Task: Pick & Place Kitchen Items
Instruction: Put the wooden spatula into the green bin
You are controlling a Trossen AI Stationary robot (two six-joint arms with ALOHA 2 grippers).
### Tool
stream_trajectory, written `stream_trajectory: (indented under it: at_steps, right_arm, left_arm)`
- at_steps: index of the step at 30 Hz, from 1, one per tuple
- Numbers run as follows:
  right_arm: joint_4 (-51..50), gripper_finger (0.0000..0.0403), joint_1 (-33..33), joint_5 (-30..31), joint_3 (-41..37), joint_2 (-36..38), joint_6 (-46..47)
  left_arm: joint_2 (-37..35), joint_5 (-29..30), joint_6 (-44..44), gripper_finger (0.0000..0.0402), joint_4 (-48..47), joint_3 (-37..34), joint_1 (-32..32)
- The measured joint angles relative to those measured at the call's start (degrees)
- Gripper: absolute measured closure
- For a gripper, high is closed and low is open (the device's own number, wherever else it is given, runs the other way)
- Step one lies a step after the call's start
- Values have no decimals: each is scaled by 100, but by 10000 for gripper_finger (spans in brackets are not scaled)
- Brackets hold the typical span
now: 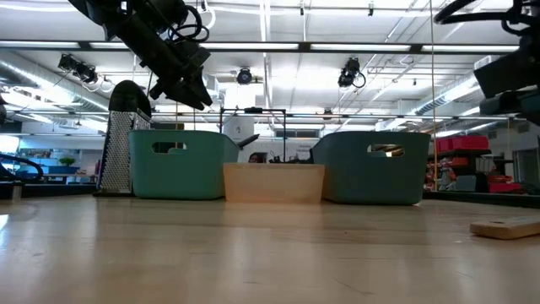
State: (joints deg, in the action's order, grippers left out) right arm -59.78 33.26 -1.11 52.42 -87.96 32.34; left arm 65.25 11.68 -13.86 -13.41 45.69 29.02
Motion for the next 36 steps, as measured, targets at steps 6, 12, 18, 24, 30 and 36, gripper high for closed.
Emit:
stream_trajectory:
  at_steps: [6,12,18,24,30,36]
  right_arm:
    - [321,307,0,211,-152,0,-134]
    - [733,291,-2,213,-392,0,-330]
    - [1155,250,-2,269,-680,0,-569]
    - [1247,225,-4,365,-767,0,-734]
    - [1740,220,-4,270,-1049,8,-757]
    - [1875,233,0,335,-1223,33,-763]
  left_arm:
    - [0,0,14,243,0,0,0]
    - [0,2,12,243,0,0,0]
    - [0,2,12,243,-1,0,0]
    - [0,2,12,243,0,0,-2]
    - [0,2,12,243,0,0,0]
    - [0,2,12,243,-3,0,-1]
